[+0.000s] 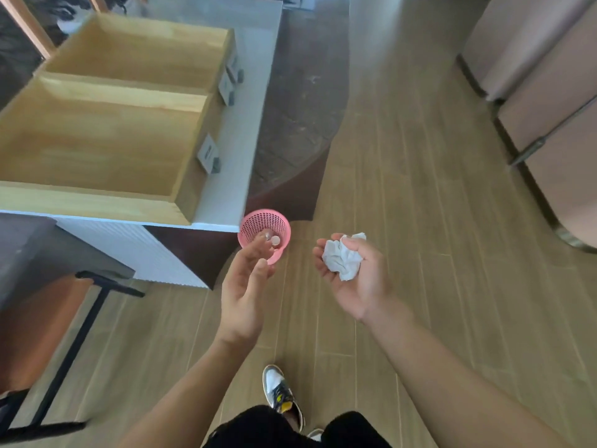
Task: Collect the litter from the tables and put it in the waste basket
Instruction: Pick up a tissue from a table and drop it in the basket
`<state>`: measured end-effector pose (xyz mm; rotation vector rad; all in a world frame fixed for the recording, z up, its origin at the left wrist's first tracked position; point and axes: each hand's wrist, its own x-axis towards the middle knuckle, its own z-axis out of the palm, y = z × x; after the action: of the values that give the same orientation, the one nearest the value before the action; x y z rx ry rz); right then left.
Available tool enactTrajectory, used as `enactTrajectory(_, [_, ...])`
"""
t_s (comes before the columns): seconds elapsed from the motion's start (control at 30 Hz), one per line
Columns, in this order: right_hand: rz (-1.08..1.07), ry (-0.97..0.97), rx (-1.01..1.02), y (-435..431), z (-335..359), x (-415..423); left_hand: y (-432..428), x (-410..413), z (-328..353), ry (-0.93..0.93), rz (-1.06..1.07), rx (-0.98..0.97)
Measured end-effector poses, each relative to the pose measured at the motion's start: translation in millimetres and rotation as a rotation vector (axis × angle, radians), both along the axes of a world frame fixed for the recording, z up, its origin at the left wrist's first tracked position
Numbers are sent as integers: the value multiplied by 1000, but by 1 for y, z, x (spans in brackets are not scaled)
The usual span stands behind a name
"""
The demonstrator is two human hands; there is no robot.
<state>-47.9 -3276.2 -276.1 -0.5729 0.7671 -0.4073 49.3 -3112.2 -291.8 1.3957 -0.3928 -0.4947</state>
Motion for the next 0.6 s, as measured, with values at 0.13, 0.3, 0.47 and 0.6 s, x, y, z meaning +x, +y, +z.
enactTrajectory(0.13, [18, 3, 18, -43, -37, 37, -38, 24, -34, 35, 48, 30])
enactTrajectory(0.3, [85, -22, 90, -91, -101, 86, -87, 50, -91, 50, 152, 40])
enactTrajectory(0.47, [156, 23, 138, -133, -185, 122, -132, 69, -157, 52, 273, 18])
enactTrajectory(0.6, [192, 50, 168, -159, -251, 135, -160, 76, -216, 78, 363, 61])
